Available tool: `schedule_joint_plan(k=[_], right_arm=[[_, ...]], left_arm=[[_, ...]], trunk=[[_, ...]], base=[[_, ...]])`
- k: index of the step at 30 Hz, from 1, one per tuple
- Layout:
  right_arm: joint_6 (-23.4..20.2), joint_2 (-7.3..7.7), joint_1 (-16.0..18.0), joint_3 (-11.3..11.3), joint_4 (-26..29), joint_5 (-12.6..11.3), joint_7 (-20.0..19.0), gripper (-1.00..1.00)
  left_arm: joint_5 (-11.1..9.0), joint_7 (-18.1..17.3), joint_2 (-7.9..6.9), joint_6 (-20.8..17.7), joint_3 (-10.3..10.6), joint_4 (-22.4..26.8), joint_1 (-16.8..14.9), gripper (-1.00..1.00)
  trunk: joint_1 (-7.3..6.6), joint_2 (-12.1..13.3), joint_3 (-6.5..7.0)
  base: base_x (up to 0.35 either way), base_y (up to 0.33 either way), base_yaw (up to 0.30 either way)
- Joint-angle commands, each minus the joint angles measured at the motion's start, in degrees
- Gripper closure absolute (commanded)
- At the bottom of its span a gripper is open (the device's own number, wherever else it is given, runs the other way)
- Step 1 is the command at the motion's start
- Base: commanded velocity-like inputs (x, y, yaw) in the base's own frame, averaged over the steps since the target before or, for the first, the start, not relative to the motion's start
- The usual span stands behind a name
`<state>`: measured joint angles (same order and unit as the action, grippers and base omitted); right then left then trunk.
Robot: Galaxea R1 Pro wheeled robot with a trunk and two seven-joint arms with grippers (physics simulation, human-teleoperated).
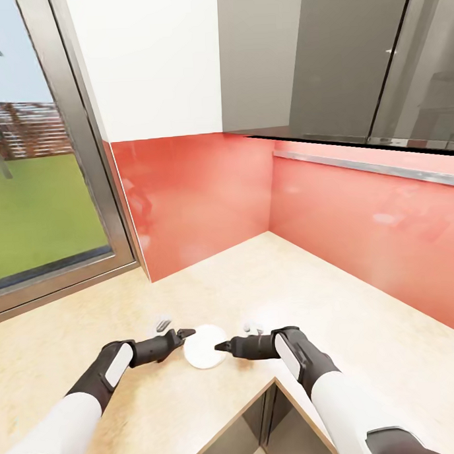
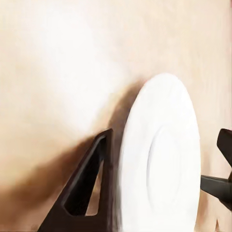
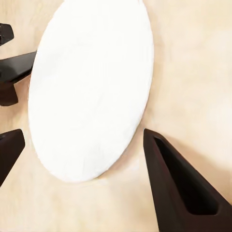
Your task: Set up a coffee station on the kitchen countertop: keep the coffee maker on the countertop, move the bottle of coffee from the kitchen shelf to the counter next to the coffee maker, place a paper coffee filter on top of the coffee maker, put the saucer next to the coffee maker with the coffee cup on the saucer, and place the electric kettle next to the coffee maker.
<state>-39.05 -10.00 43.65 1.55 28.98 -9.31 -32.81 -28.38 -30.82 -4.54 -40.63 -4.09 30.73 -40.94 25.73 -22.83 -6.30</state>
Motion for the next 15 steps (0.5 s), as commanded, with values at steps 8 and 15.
schedule_joint_plan(k=[8, 15], right_arm=[[-0.4, 0.00, 0.0, 0.1, 0.1, -0.1, 0.2, -1.00], [-0.4, 0.00, 0.0, 0.1, 0.1, -0.1, 0.2, -1.00]], left_arm=[[0.7, 0.0, 1.68, -0.3, 0.0, -3.2, 0.0, -1.00], [0.7, 0.0, 2.08, -0.3, 0.0, -3.2, 0.0, -1.00]], trunk=[[0.05, -0.1, -0.15], [0.05, -0.1, -0.15]], base=[[0.000, 0.000, 0.000], [0.000, 0.000, 0.000]])
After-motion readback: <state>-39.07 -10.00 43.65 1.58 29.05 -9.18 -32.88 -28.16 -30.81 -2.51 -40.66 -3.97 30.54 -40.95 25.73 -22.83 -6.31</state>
